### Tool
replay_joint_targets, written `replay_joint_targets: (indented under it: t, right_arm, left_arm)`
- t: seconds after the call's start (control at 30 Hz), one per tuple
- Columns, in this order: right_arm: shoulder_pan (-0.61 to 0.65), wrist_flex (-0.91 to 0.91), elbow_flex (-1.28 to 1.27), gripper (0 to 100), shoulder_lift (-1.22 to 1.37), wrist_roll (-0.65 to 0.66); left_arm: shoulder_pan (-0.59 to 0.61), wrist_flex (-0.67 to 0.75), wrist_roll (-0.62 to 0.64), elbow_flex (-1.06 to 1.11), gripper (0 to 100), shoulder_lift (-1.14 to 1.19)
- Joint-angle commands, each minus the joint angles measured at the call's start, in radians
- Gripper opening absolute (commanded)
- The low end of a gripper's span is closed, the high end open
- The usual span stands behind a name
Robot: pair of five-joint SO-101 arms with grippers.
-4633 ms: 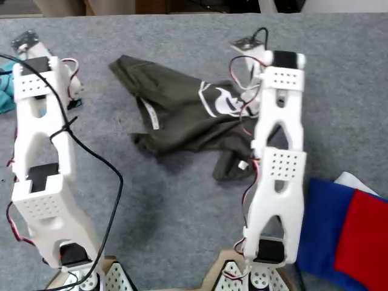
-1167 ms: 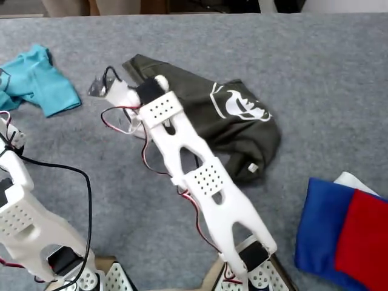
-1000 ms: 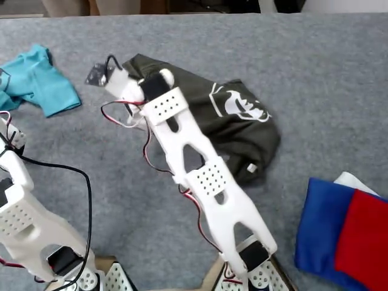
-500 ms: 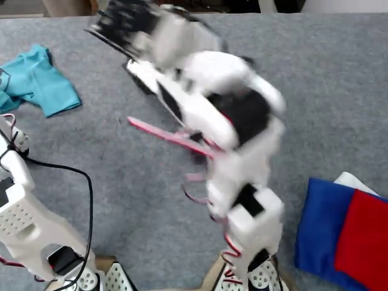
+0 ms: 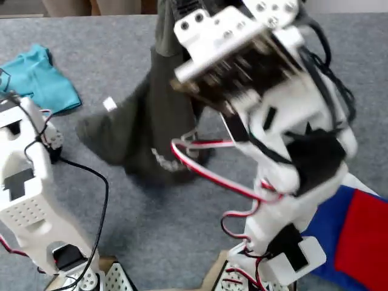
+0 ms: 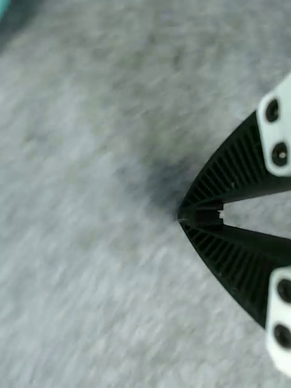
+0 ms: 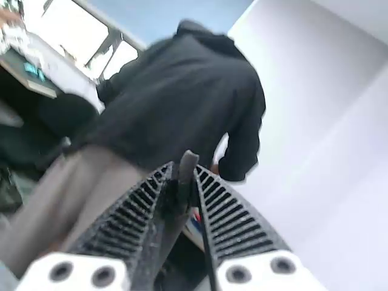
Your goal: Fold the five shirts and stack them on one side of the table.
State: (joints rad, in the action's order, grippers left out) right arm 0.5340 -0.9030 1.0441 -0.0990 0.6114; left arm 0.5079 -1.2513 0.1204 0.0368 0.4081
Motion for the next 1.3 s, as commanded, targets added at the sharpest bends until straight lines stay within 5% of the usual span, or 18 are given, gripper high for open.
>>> replay_joint_targets:
  t: [0.0,0.23,0.43,0.63,0.8,1.27]
  right_arm:
    - [-0.056,0.038,-0.096,0.4,-0.024,0.015]
    - [-0.134,0.089,-0.302,0.4,-0.024,0.011]
    - [-0.211,0.107,-0.437,0.4,-0.025,0.011]
    - [-0.219,0.106,-0.496,0.4,-0.033,0.011]
    - [-0.242,0.037,-0.507,0.4,-0.022,0.012]
    - [-0.809,0.075,-0.972,0.4,0.266,0.071]
  left_arm:
    - [-0.037,-0.118,-0.006,-0.094,2,-0.039]
    - [-0.043,-0.517,-0.069,-0.560,2,-0.036]
    - [-0.127,-0.509,-0.064,-0.578,5,-0.127]
    - [-0.301,-0.503,0.175,-0.626,27,-0.140]
    - [-0.351,-0.416,0.244,-0.647,29,-0.035]
    - [-0.502,-0.384,0.284,-0.856,29,0.321]
